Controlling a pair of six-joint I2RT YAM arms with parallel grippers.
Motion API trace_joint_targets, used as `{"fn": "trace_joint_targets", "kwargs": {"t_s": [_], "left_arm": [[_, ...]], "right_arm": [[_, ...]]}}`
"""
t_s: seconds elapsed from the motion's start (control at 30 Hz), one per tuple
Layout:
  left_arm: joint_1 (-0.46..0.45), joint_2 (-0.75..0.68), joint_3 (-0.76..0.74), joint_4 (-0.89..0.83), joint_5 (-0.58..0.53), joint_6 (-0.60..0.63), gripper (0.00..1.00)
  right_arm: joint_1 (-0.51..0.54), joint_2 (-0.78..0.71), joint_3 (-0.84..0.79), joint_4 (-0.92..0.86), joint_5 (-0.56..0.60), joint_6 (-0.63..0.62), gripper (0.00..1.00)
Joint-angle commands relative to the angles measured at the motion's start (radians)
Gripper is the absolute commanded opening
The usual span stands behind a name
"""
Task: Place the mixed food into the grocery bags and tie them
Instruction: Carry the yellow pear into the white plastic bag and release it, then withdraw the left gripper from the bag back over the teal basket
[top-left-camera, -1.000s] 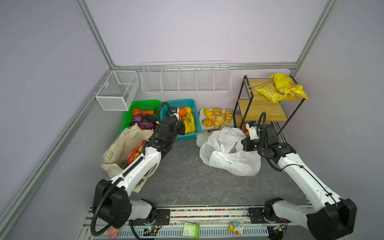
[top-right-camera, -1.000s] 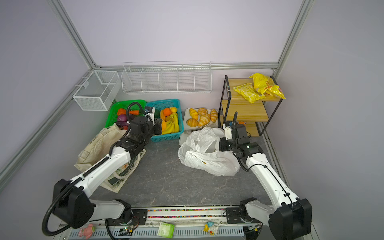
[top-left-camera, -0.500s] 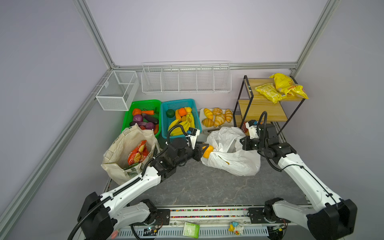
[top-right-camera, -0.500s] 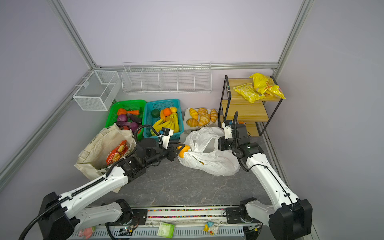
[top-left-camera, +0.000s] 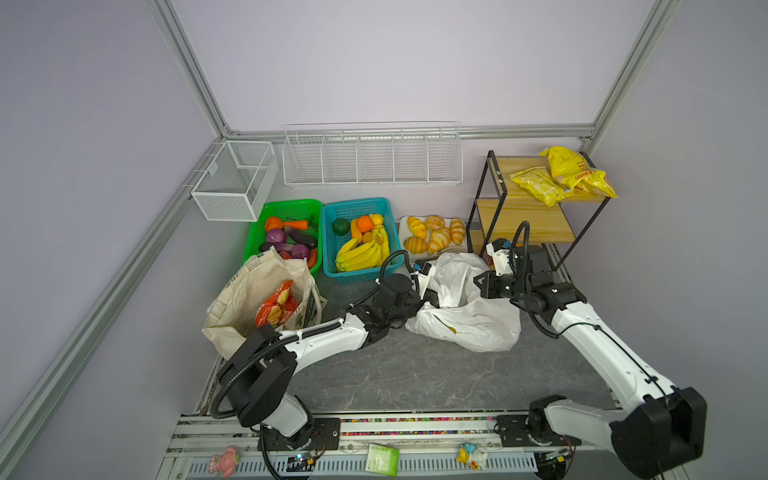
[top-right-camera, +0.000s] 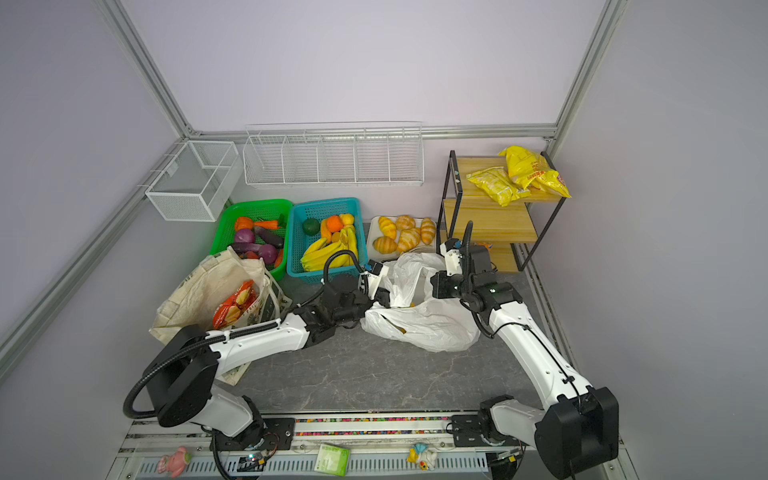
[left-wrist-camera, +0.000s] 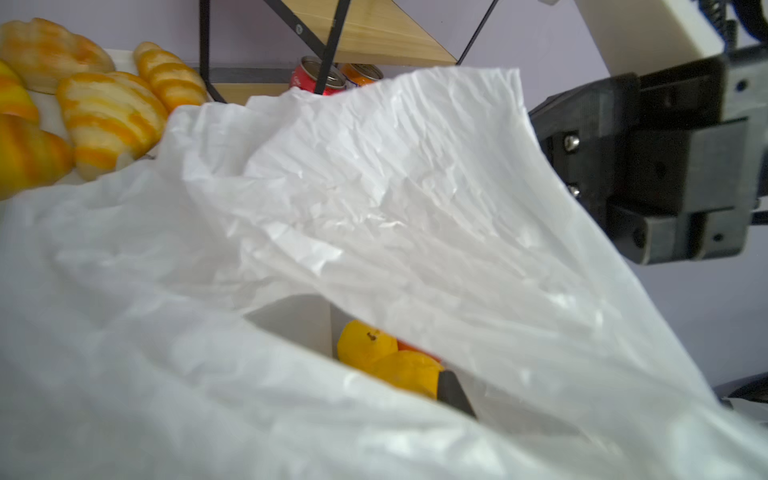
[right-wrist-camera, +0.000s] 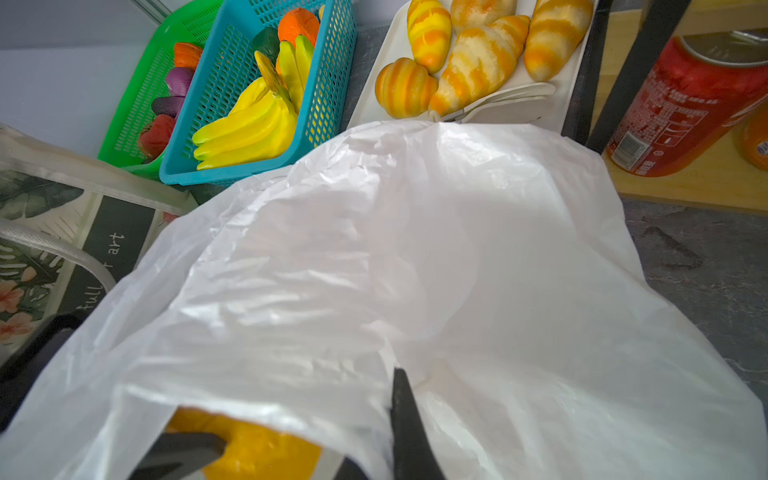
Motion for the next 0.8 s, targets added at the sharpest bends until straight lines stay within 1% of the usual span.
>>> {"fn": "trace_joint_targets", "kwargs": {"t_s": [0.0, 0.07, 0.1, 0.2, 0.3, 0.47, 0.63, 0.77], "left_arm": [[-0.023, 0.081, 0.057, 0.099, 0.022, -0.042, 0.31], [-0.023, 0.106, 0.058, 0.113, 0.027, -0.047, 0.37], [-0.022, 0.106, 0.057, 0.111, 0.025, -0.039, 0.43], [-0.020, 0.085, 0.055, 0.065, 0.015, 0.002, 0.56], [-0.014, 0.053, 0.051, 0.015, 0.018, 0.037, 0.63], [0.035, -0.046, 0.009, -0.037, 0.060, 0.065, 0.67], [0.117, -0.196, -0.059, -0.060, 0.162, 0.088, 0.69], [0.167, -0.300, -0.087, -0.114, 0.152, 0.108, 0.71]], "right_arm": [[0.004, -0.010, 0.016, -0.002, 0.019, -0.014, 0.06], [0.004, -0.011, 0.015, -0.002, 0.031, -0.016, 0.06], [0.004, -0.013, 0.013, 0.000, 0.034, -0.018, 0.06], [0.003, -0.010, 0.011, -0.002, 0.042, -0.025, 0.06], [0.003, -0.009, 0.009, 0.002, 0.052, -0.027, 0.06], [0.002, -0.006, 0.012, 0.001, 0.078, -0.033, 0.06], [0.001, 0.001, 0.007, 0.001, 0.099, -0.034, 0.06], [0.001, 0.010, 0.010, 0.001, 0.101, -0.034, 0.06]]}}
